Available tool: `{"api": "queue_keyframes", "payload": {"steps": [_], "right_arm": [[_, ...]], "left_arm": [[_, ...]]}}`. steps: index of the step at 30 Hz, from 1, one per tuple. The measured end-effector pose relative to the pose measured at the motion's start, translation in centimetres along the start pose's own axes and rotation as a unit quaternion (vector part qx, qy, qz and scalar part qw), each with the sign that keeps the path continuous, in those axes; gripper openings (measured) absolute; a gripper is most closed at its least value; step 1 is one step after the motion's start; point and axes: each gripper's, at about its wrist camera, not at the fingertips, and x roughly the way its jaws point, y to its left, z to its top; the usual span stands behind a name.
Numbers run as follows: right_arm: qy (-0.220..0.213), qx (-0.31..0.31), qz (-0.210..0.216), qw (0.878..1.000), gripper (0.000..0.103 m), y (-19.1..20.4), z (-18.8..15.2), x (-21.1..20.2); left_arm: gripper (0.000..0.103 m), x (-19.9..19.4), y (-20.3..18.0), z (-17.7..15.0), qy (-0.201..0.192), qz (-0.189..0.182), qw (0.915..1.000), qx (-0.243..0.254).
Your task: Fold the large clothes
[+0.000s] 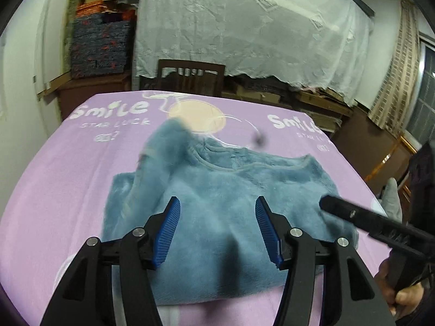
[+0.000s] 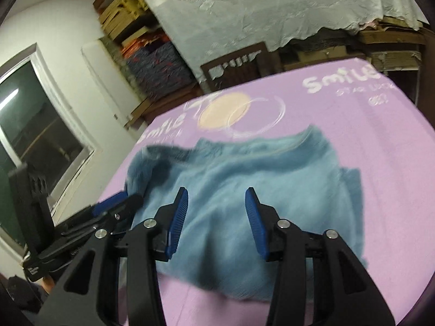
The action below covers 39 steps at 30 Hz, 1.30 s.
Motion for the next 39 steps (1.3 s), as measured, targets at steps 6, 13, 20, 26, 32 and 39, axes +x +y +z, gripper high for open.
{"api": "queue_keyframes", "payload": {"steps": [6, 13, 20, 26, 32, 39], "right_arm": [[0.033, 0.038, 0.001, 0.999, 0.044, -1.8, -1.2, 1.4], [0.066, 0.047, -0.028, 0.996, 0.03, -3.3, -2.2, 3.2], [0.07, 0.057, -0.031, 0.995, 0.01, -4.7, -2.6, 3.0], [0.067, 0.062, -0.03, 0.995, 0.009, -4.9, -3.1, 2.7], [0.06, 0.089, -0.026, 0.994, 0.007, -5.9, -4.4, 0.8], [0.039, 0.126, -0.026, 0.991, 0.01, -6.9, -5.9, -2.0]], "left_arm": [[0.058, -0.7, 3.1, 0.7, -0.018, 0.026, 0.9984, -0.046], [0.058, 2.3, -0.5, -1.2, 0.041, -0.023, 0.9988, 0.012], [0.071, 6.2, -3.2, -4.2, 0.078, 0.02, 0.9921, 0.096], [0.073, 6.7, -2.8, -4.4, 0.082, 0.021, 0.992, 0.093], [0.07, 5.4, -1.6, -3.5, 0.078, -0.008, 0.9955, 0.054], [0.07, 3.6, -3.5, -3.2, 0.053, -0.043, 0.9955, 0.066]]}}
